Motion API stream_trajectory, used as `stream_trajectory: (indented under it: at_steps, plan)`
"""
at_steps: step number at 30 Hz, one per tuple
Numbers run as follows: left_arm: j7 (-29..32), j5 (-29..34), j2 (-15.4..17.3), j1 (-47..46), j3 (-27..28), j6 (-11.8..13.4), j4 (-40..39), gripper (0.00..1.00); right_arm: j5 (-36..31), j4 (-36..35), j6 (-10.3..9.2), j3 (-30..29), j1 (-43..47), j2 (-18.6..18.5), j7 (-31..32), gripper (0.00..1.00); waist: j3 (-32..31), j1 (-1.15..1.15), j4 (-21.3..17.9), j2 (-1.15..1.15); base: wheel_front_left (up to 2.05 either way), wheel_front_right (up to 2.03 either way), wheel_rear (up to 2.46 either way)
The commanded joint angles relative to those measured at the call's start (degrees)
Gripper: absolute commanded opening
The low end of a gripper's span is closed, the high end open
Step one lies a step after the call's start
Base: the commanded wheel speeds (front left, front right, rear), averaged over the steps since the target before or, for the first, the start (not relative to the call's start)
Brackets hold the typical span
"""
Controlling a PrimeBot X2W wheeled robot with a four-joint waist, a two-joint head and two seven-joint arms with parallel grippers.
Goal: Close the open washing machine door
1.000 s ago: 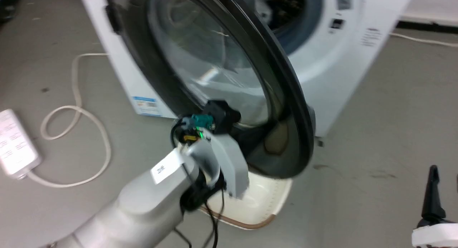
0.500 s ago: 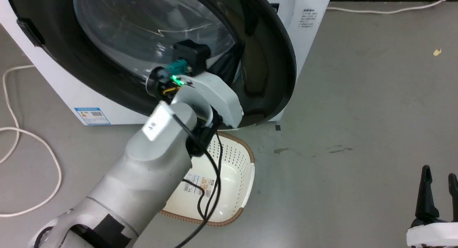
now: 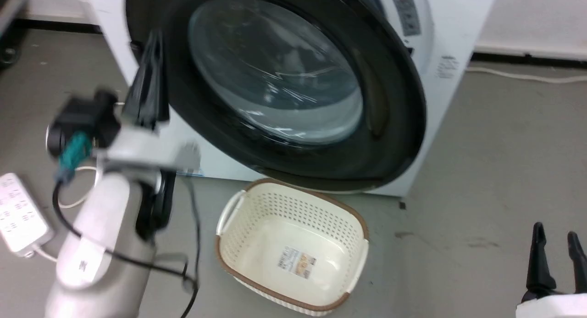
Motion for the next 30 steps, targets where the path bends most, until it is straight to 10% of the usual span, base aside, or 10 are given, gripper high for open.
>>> stream_trajectory:
  at_steps: [1,19,21,22,23,24,25,30]
  plan:
    - [-0.24,0.0,0.26,3.67,1.41,-0.11,0.56,0.0,-0.15,0.23,0.06,0.29,1.09,-0.04,-0.25,1.0,-2.0,0.01,2.19,0.0,0.0,0.0,0.0]
    - [0.07,-3.75,-1.91,21.95,-0.01,-4.42,8.97,0.0,-0.35,0.98,0.06,3.16,3.5,-0.04,-0.25,1.0,-4.64,0.01,5.05,0.0,0.0,0.0,0.0]
    - [-0.07,-3.72,-2.49,22.76,0.57,-4.12,9.22,0.78,-0.77,1.03,0.06,3.75,3.41,-0.04,-0.25,1.0,-4.56,0.01,4.69,0.0,0.0,0.0,0.0]
    - [-0.12,-3.63,-2.81,23.12,0.84,-3.93,9.22,1.0,-1.1,1.09,0.06,3.99,3.38,-0.04,-0.25,1.0,-4.51,0.01,4.55,0.0,0.0,0.0,0.0]
    - [-0.16,-3.49,-3.06,23.45,1.12,-3.78,9.2,1.0,-1.3,1.12,0.06,4.11,3.33,-0.04,-0.25,1.0,-4.48,0.01,4.42,0.0,0.0,0.0,0.0]
    - [-0.19,-3.35,-3.31,23.72,1.52,-3.55,9.08,1.0,-2.01,1.21,0.06,4.31,3.34,-0.04,-0.25,0.22,-4.47,0.01,4.31,0.0,0.0,0.0,0.0]
    - [-0.2,-3.12,-3.53,23.94,1.94,-3.43,8.75,1.0,-2.67,1.27,0.06,4.71,3.33,-0.04,-0.25,0.0,-4.45,0.01,4.21,0.0,0.0,0.0,0.0]
    - [-0.23,-1.24,-4.36,25.26,4.1,-3.27,6.19,1.0,-7.4,-1.88,0.06,7.45,1.63,-0.04,-0.25,0.0,-4.25,0.01,4.09,0.0,0.0,0.0,0.0]
